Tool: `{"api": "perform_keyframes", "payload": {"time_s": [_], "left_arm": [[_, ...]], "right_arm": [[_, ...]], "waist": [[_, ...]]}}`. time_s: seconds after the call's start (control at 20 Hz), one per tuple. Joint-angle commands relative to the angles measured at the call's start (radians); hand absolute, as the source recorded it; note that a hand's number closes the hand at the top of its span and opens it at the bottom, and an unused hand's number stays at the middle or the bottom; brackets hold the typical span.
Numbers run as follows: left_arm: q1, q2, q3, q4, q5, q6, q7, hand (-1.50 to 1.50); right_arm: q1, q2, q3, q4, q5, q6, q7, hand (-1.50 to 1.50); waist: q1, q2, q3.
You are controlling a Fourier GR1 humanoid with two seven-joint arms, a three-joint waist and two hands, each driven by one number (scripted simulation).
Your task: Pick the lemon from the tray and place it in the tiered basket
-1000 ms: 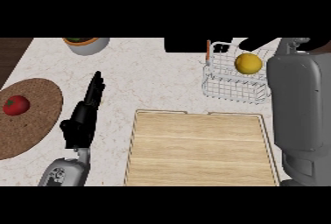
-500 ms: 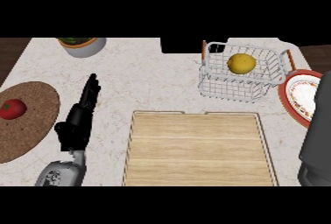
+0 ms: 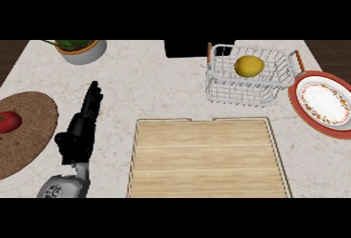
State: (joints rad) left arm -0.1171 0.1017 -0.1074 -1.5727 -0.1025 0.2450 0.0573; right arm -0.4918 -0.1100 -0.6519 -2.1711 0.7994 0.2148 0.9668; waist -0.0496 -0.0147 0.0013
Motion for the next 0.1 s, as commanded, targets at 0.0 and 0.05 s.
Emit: {"api": "perform_keyframes", "payload": {"time_s": [0.0,0.05], "left_arm": [[0.03,0.015,0.013,-0.024,0.013,-0.014,-0.004,0.0],[-0.008,0.022,0.029,-0.004,0.021,-0.022,0.008,0.0]], "right_arm": [[0.19,0.025,-0.162,-0.211,-0.244,0.12,0.001,-1.5],[0.251,0.022,-0.195,-0.233,-0.298,0.136,-0.039,-1.5]], "waist": [[-0.012,-0.004,0.001],[-0.003,0.002,0.001]]}}
